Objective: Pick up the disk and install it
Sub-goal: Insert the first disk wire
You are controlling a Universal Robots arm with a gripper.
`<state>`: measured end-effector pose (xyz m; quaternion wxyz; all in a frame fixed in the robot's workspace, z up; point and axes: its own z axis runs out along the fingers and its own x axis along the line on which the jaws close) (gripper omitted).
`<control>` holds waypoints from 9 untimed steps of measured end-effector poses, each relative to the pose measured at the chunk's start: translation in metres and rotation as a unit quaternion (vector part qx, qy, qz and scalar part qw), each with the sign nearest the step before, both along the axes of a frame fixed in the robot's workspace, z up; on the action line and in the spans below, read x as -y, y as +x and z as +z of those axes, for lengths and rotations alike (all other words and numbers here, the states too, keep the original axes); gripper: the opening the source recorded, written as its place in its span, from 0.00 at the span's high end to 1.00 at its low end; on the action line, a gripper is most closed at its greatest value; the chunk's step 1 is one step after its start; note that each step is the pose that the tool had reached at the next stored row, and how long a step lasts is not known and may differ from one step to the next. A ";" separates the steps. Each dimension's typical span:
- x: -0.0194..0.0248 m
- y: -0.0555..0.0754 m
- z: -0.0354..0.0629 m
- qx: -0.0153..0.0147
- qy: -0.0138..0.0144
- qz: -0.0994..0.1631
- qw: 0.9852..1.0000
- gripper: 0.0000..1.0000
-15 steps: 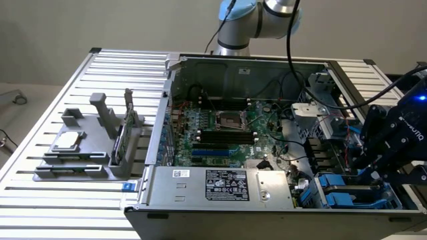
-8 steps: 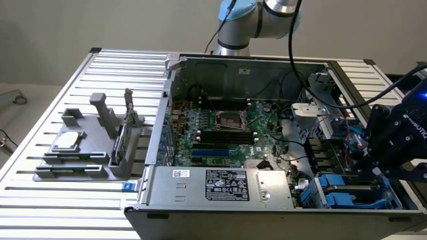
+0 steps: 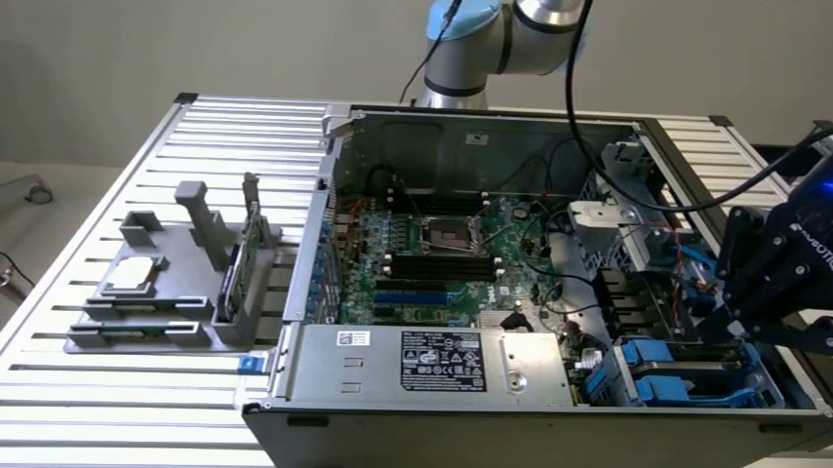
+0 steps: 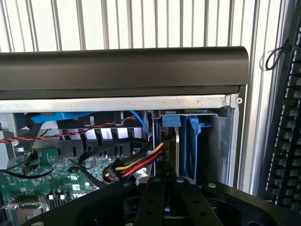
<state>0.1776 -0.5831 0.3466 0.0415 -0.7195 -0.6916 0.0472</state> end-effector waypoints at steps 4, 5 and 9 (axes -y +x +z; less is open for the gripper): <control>0.0001 0.001 -0.0009 0.000 0.000 0.000 1.000 0.89; 0.0001 0.001 -0.0014 0.000 0.000 0.000 1.000 0.89; 0.0001 0.002 -0.0033 0.000 0.000 0.000 1.000 0.89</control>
